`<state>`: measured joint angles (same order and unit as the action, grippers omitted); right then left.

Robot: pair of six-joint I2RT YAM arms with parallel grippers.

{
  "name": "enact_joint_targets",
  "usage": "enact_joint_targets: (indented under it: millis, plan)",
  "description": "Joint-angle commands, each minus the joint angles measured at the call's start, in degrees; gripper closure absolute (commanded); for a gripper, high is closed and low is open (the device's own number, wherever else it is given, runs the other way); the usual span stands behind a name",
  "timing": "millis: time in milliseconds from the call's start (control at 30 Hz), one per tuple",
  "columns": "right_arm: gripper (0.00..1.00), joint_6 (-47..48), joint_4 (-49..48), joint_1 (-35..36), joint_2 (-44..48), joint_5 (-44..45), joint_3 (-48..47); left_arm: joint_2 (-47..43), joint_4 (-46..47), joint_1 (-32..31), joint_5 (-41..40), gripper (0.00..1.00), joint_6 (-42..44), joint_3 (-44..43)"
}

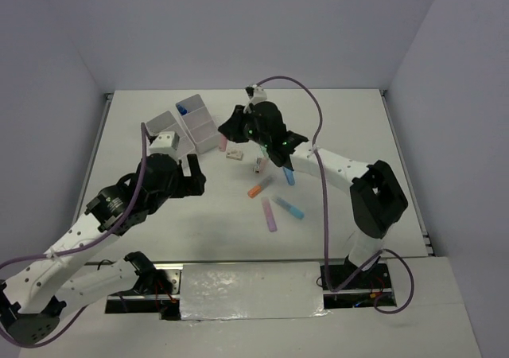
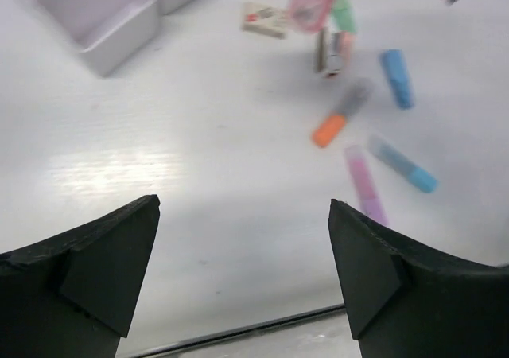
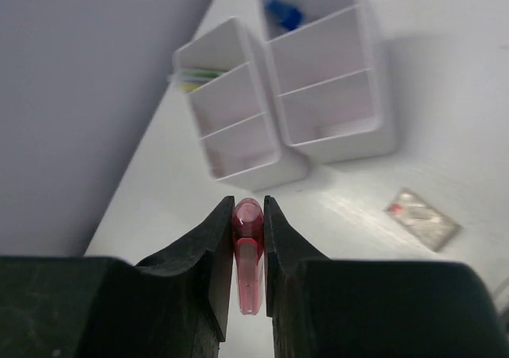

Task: Sort the stationery into containers
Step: Place the stationery in the storage box.

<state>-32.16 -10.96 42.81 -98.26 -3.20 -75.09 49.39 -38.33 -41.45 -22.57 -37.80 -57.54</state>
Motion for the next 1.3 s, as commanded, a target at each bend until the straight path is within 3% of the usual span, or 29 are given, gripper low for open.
enact_joint_targets:
  millis: [0, 100, 300, 533, 867, 1067, 1267]
  plan:
    - [1.00, -1.0, -4.1, -3.2, -1.8, -3.3, -2.2, -2.1, -8.5, 0.6, -8.1, 0.01, -0.8, 0.3]
    - [1.00, -0.3, -3.1, -3.5, -6.2, -2.8, -7.5, -2.8, -7.5, 0.8, -8.8, 0.01, 0.4, 0.5]
    - [1.00, 0.7, -10.5, -4.4, -19.9, -3.1, -20.5, -2.4, -10.0, 0.8, -15.9, 0.01, 0.8, 2.0]
    - [0.98, -0.4, -9.7, -4.4, -31.3, 6.3, -33.9, -6.8, -4.0, 6.2, -8.9, 0.01, 5.2, 4.5]
    - [0.92, 1.9, -15.5, -3.6, -39.5, 7.1, -41.1, -10.7, -1.6, 7.2, -3.5, 0.01, 7.0, 6.0]
    - [0.83, 4.2, -11.9, -2.3, -44.9, 7.9, -48.8, -11.2, -0.8, 7.2, -1.4, 0.01, 7.8, 6.3]
    - [0.80, 4.1, -14.1, -2.0, -44.6, 8.1, -45.2, -12.9, -0.5, 7.2, -1.2, 0.01, 8.1, 6.6]
